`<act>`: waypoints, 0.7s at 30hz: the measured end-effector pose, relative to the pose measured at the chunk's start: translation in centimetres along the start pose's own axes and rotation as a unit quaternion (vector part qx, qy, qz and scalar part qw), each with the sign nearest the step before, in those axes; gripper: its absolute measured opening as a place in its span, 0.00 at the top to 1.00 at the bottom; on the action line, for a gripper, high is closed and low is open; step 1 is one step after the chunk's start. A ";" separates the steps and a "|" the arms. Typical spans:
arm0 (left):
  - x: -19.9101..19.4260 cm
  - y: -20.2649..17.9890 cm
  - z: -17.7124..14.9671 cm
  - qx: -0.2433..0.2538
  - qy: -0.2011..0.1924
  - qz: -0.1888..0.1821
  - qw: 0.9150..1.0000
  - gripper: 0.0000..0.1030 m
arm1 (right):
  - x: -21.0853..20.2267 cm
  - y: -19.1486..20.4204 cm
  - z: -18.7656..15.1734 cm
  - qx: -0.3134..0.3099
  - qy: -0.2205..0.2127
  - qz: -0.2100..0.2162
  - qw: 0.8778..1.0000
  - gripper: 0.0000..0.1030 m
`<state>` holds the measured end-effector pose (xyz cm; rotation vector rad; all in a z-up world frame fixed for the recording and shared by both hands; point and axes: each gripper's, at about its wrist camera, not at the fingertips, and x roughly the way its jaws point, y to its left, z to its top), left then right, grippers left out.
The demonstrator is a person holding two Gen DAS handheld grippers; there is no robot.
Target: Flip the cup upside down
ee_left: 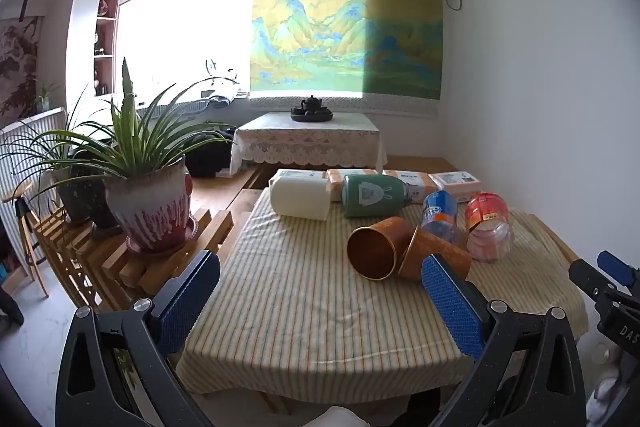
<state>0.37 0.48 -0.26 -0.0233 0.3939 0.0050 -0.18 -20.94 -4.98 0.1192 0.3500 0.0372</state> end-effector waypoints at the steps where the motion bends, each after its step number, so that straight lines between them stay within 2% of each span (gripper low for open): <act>1: 0.0 0.0 0.0 0.000 0.000 0.000 1.000 0.01 | 0.0 0.0 0.0 0.000 -0.001 0.000 1.000 0.21; 7: -0.1 0.0 0.1 0.000 -0.005 0.002 1.000 0.01 | 0.0 0.1 0.0 -0.004 -0.003 -0.003 1.000 0.21; 11: 0.0 -0.1 0.1 -0.001 -0.007 0.003 1.000 0.01 | 0.1 0.2 0.2 -0.004 -0.005 -0.002 1.000 0.13; 21: 0.5 -0.1 0.0 0.000 -0.001 0.000 1.000 0.01 | 0.5 0.1 0.1 -0.001 -0.001 -0.003 1.000 0.13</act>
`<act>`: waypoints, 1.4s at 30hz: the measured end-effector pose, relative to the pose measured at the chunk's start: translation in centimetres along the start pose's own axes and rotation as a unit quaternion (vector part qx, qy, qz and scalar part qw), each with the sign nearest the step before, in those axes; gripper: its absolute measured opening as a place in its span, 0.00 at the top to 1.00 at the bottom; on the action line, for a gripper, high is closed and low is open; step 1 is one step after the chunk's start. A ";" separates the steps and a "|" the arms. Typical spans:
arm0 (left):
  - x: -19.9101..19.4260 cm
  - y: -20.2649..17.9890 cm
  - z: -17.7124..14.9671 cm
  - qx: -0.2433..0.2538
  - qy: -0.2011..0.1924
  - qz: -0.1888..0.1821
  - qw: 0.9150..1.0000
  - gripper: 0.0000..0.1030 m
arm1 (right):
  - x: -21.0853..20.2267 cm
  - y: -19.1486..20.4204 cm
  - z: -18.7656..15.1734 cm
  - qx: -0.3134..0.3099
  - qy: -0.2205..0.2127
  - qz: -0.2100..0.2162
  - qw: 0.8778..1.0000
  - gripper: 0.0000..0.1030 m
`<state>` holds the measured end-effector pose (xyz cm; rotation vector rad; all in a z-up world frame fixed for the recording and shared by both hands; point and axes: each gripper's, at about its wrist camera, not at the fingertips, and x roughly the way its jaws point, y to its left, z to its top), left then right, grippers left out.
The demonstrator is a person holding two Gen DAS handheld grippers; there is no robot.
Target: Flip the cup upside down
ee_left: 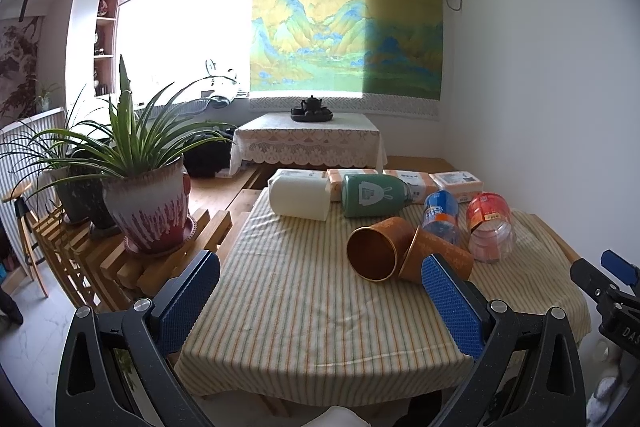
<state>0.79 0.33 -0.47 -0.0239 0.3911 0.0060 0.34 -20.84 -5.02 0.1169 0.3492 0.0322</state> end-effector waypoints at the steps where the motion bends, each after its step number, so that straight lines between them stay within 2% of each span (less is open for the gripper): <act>1: 0.1 0.0 0.0 0.000 0.001 0.000 1.000 0.01 | 0.0 0.0 0.0 0.000 0.000 0.000 1.000 0.12; 8: 0.4 -0.1 -0.1 0.003 0.001 0.000 1.000 0.01 | 0.3 -0.2 -0.2 0.002 0.003 0.000 1.000 0.10; 42: 2.4 -0.3 -0.2 0.009 0.018 -0.009 1.000 0.01 | 2.0 -0.8 -0.3 0.008 0.017 -0.001 1.000 0.09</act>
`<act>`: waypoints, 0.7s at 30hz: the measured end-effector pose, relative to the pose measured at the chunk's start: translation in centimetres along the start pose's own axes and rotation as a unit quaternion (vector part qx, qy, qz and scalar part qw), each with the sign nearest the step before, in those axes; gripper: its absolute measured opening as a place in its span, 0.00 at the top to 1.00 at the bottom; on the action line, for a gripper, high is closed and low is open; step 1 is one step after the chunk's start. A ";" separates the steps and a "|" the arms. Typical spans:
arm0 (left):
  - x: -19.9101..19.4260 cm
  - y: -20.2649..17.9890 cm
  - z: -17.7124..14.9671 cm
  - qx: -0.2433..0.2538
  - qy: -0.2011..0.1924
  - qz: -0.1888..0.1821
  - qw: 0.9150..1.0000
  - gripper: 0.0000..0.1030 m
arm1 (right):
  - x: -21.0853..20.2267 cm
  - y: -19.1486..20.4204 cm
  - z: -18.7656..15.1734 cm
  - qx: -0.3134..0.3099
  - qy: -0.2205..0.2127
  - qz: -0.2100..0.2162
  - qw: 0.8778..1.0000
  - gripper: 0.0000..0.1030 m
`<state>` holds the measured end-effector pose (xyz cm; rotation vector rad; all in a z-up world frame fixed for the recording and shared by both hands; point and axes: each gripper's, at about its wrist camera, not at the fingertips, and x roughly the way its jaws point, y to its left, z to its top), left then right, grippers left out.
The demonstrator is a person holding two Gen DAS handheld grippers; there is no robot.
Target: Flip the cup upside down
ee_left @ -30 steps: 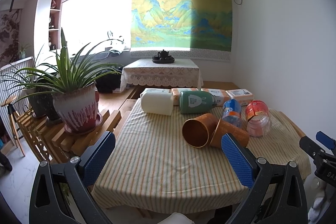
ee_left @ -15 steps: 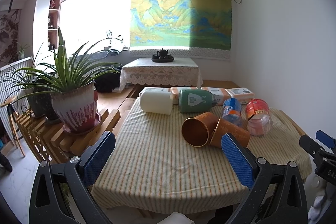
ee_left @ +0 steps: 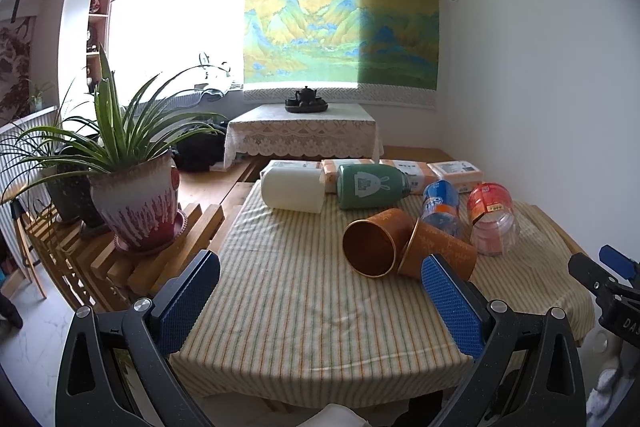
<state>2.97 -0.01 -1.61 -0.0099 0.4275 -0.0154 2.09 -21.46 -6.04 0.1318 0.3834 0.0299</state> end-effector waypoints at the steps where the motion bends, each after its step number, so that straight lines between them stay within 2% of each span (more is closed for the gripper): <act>1: 0.1 -0.1 0.0 0.001 0.002 -0.001 1.000 0.01 | 0.1 -0.1 0.0 0.001 0.002 0.000 1.000 0.09; 8: 1.6 -0.5 0.1 0.010 0.022 -0.010 1.000 0.01 | 1.1 -1.1 0.2 0.016 0.015 0.004 1.000 0.09; 17: 4.7 -2.4 1.3 0.046 0.053 -0.033 0.997 0.01 | 2.5 -3.1 0.7 0.040 0.027 0.000 0.999 0.09; 21: 5.6 -3.3 1.6 0.054 0.054 -0.036 0.996 0.01 | 3.5 -4.3 1.0 0.048 0.035 0.001 0.998 0.09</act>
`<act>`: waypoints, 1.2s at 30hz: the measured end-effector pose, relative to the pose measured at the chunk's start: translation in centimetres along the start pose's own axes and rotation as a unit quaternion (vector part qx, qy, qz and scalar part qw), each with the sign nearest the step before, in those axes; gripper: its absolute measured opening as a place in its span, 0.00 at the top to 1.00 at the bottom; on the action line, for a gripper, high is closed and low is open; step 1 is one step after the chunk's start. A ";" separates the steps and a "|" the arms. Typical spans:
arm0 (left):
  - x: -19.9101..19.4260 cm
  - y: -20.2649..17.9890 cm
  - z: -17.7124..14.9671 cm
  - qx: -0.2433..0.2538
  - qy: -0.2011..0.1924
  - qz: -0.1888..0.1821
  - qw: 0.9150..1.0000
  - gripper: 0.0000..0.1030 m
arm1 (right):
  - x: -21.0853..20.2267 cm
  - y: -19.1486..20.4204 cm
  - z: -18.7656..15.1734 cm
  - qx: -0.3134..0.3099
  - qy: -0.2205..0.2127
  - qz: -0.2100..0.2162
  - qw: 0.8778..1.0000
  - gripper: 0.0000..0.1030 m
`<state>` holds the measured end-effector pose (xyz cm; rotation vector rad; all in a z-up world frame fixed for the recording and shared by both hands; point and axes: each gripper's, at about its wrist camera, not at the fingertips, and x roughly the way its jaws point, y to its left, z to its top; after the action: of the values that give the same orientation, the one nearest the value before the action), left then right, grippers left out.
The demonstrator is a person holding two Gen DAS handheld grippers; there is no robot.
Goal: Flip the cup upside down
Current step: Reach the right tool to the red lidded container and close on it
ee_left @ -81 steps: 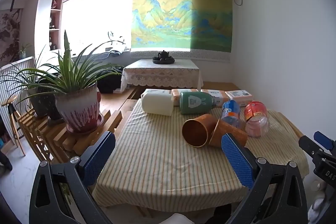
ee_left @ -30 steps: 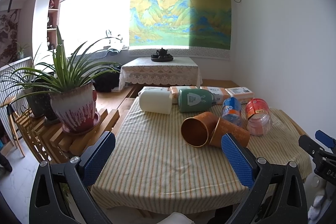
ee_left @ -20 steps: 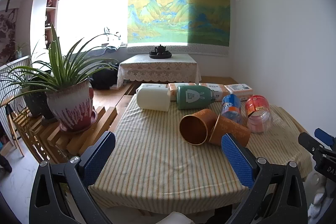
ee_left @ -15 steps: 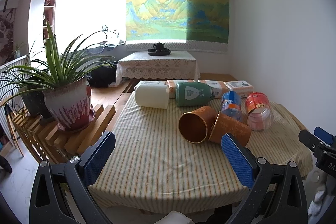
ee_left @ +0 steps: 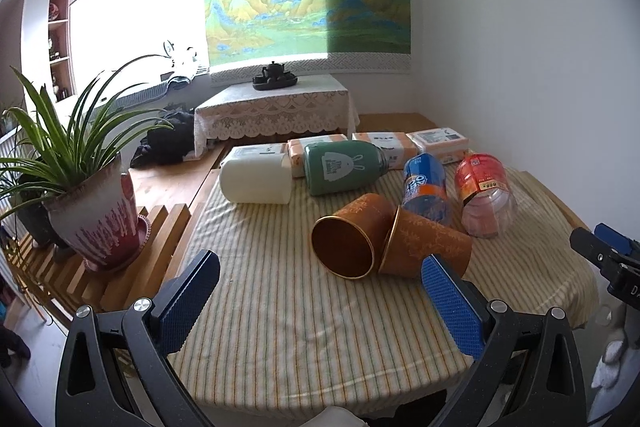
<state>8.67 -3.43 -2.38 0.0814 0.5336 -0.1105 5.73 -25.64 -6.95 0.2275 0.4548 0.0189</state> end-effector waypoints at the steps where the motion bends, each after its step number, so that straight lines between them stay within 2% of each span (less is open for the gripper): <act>1: 0.2 -0.2 0.1 0.002 0.001 -0.001 1.000 0.01 | 0.3 -0.3 0.2 0.003 0.003 0.000 1.000 0.09; 9: 1.2 -1.6 0.5 0.017 0.003 -0.006 1.000 0.01 | 4.0 -3.0 3.4 0.030 0.037 0.015 0.999 0.09; 16: 1.8 -1.2 0.5 0.016 0.008 0.002 1.000 0.01 | 8.6 -5.0 5.9 0.067 0.079 0.053 0.993 0.09; 20: 2.3 -0.7 0.4 0.012 0.014 0.008 1.000 0.01 | 12.1 -6.7 8.5 0.092 0.106 0.075 0.987 0.09; 23: 2.7 -0.5 0.3 0.014 0.018 0.013 1.000 0.01 | 14.8 -7.5 9.9 0.114 0.146 0.084 0.979 0.09; 29: 3.6 -0.4 0.5 0.013 0.027 0.011 1.000 0.01 | 18.4 -8.0 10.4 0.152 0.207 0.106 0.961 0.09; 36: 4.6 -0.7 0.3 0.012 0.034 0.008 0.999 0.01 | 21.5 -7.4 8.3 0.205 0.289 0.142 0.924 0.09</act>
<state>12.65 -4.52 -4.45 0.1138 0.6004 -0.0998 28.46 -33.11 -10.61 0.7094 1.0147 0.2833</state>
